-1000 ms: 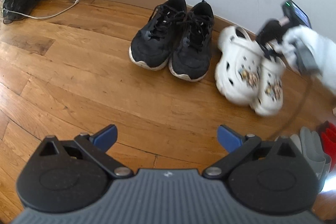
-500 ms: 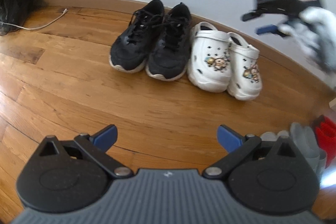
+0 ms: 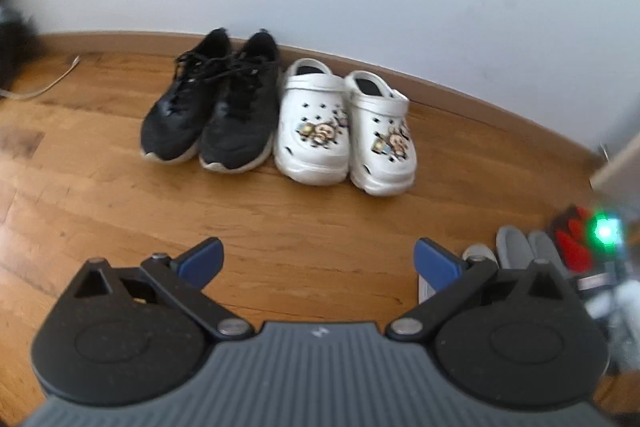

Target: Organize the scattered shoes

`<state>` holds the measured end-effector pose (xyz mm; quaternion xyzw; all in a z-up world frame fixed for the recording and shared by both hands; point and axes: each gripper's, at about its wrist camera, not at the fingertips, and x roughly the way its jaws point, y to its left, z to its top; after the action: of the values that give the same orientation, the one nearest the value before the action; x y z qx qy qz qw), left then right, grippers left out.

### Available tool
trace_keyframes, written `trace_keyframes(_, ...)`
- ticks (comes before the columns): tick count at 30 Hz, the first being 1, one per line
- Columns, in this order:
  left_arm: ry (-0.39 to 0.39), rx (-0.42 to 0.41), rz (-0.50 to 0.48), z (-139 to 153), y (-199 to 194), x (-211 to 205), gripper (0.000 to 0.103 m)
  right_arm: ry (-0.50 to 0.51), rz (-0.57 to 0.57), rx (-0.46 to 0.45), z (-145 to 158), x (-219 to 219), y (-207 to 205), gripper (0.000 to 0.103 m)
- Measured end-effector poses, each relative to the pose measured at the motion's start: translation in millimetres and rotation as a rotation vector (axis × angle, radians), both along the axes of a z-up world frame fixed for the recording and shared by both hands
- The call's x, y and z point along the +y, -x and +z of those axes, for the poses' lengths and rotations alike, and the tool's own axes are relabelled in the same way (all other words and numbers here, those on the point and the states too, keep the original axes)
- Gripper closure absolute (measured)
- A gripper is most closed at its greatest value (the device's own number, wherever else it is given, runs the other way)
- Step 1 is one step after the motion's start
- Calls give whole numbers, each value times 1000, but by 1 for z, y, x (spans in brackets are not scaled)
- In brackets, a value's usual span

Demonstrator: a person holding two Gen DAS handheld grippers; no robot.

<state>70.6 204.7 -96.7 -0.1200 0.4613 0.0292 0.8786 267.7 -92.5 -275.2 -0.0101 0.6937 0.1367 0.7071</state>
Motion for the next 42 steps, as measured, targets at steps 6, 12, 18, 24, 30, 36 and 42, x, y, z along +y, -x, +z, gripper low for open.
trace_keyframes(6,80,44,-19,-17,-13,4,1,132,28,104,-48,2,17,82)
trace_keyframes(12,72,73,-29,-26,-14,3,1,74,-12,33,-7,2,-14,87)
trace_keyframes(18,59,115,-9,-32,-17,8,1,63,-14,-81,17,17,-119,87)
trace_keyframes(24,11,155,-36,-37,-17,2,1,117,-28,-149,-1,44,-224,89)
trace_keyframes(30,-11,196,-54,-46,-22,-3,1,116,18,-226,-12,70,-272,88)
trace_keyframes(36,-1,186,-90,-45,-25,-14,1,-63,48,-268,62,23,-239,36)
trace_keyframes(42,-6,174,-130,-45,-22,-34,1,46,136,-111,54,-69,-165,23)
